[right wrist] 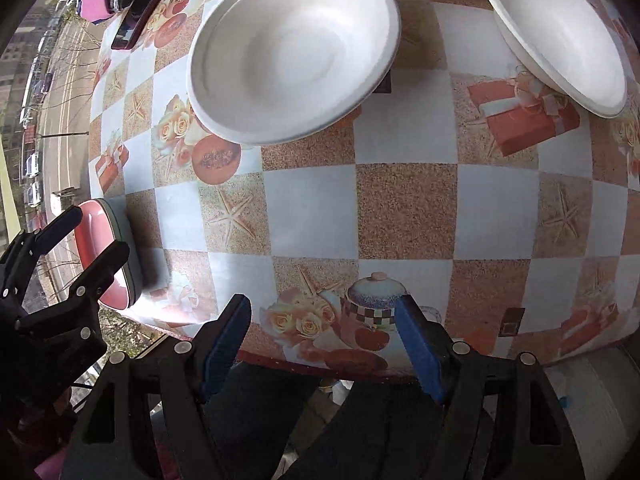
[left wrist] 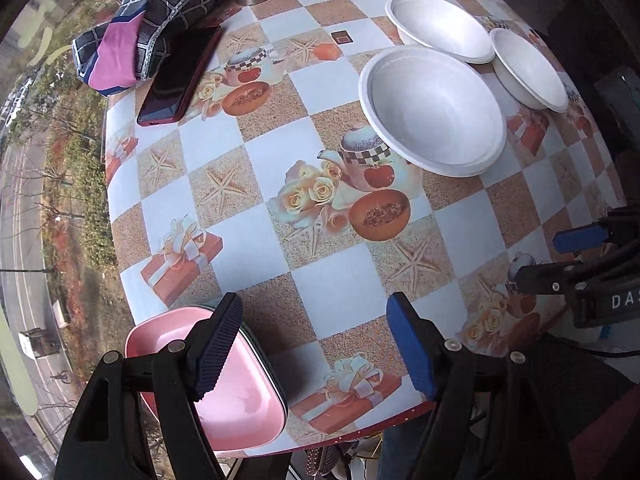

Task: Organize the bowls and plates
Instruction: 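Move both tools to a white paper plate among the bowls, then close both tools on the rim of the white paper plate, then carry the white plate with both tools onto the pink plate and release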

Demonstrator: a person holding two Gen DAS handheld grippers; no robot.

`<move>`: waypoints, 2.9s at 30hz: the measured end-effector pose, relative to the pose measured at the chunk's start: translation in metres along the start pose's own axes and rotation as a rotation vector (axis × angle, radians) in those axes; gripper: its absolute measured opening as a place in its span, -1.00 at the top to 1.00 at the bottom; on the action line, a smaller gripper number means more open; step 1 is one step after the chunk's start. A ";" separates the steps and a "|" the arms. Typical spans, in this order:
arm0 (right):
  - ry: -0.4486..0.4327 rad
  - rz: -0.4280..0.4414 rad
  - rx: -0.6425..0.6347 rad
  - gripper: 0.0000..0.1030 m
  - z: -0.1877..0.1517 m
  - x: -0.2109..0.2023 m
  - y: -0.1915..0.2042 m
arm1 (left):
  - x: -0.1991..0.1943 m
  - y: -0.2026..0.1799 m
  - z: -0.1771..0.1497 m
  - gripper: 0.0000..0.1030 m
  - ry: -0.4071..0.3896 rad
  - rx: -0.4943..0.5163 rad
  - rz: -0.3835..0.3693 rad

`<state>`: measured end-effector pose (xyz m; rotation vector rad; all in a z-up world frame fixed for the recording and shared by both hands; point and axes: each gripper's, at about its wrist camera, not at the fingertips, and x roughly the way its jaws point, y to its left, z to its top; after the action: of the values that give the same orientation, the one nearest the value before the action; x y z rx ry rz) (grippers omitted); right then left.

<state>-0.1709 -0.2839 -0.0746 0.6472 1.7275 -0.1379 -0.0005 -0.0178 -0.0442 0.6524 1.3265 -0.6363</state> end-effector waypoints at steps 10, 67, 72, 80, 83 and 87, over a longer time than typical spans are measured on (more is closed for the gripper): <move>-0.178 -0.057 0.088 -0.46 0.027 -0.035 -0.035 | -0.007 -0.013 0.043 -0.51 -0.032 0.034 0.031; -0.040 -0.133 -0.132 0.66 0.020 0.043 -0.009 | 0.070 -0.097 0.030 0.44 0.156 0.182 -0.076; -0.029 -0.142 -0.126 0.65 -0.006 0.049 -0.012 | 0.069 -0.107 0.011 0.44 0.162 0.200 -0.088; -0.064 -0.112 -0.060 0.49 -0.035 0.041 -0.044 | 0.048 -0.095 0.000 -0.43 0.095 0.166 -0.089; -0.111 -0.104 0.004 -0.68 -0.039 0.027 -0.061 | 0.035 -0.078 0.000 -0.50 0.069 0.133 -0.114; -0.150 -0.113 0.099 -0.68 -0.045 0.011 -0.086 | 0.021 -0.057 0.001 -0.52 0.057 0.085 -0.138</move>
<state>-0.2534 -0.3325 -0.0941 0.5965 1.6200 -0.3447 -0.0390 -0.0573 -0.0681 0.6550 1.4119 -0.7946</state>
